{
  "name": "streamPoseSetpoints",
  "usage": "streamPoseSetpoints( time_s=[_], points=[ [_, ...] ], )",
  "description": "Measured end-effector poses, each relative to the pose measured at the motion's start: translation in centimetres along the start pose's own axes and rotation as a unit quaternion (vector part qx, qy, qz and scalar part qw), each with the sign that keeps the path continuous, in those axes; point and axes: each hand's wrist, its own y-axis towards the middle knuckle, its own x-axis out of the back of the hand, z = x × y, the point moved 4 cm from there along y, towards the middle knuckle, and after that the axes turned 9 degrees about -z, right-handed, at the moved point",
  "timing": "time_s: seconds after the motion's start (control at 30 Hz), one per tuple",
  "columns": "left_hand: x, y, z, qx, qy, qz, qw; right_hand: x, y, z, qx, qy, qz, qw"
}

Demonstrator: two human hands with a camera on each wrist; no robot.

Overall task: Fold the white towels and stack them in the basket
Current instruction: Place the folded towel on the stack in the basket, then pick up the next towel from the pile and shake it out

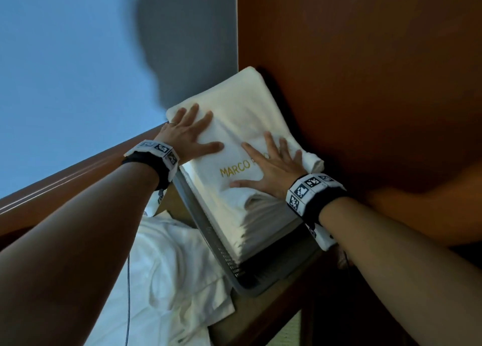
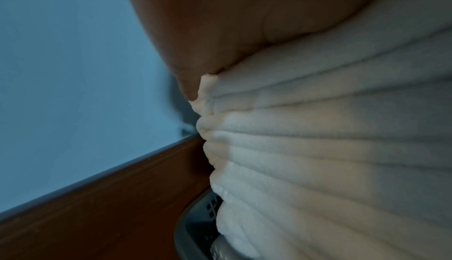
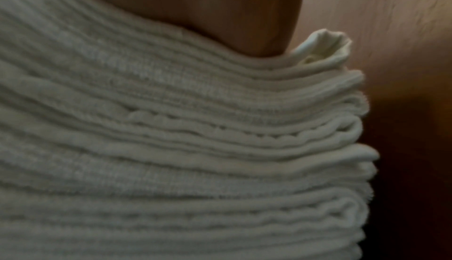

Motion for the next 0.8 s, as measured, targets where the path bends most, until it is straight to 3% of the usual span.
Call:
streamPoseSetpoints(
  time_s=[0.2, 0.3, 0.37, 0.47, 0.53, 0.6, 0.67, 0.8],
  points=[
    [2.4, -5.6, 0.4, 0.005, 0.015, -0.013, 1.0, 0.7, -3.1, 0.2, -0.007, -0.048, -0.017, 0.999],
    [3.6, -10.4, 3.0, 0.016, 0.016, -0.038, 0.999, 1.3, -5.0, 0.7, -0.037, -0.064, -0.029, 0.997],
    [4.1, -14.7, 6.1, 0.059, 0.018, -0.042, 0.997, 2.3, -6.2, 1.5, -0.046, -0.069, -0.049, 0.995],
    [4.3, -22.1, 11.0, 0.112, 0.002, -0.042, 0.993, 3.7, -8.8, 4.5, 0.004, -0.053, -0.155, 0.986],
    [4.0, -27.2, 14.1, 0.145, -0.009, -0.046, 0.988, 3.5, -10.6, 7.8, 0.081, -0.031, -0.267, 0.96],
    [3.3, -32.6, 16.5, 0.172, -0.023, -0.05, 0.984, 1.8, -12.8, 11.9, 0.139, -0.009, -0.325, 0.936],
    [2.1, -38.0, 18.7, 0.196, -0.04, -0.053, 0.978, -0.9, -15.2, 16.8, 0.167, 0.019, -0.31, 0.936],
    [-1.6, -49.1, 23.1, 0.257, -0.084, -0.045, 0.962, -9.1, -19.7, 26.3, 0.195, 0.085, -0.186, 0.959]
  ],
)
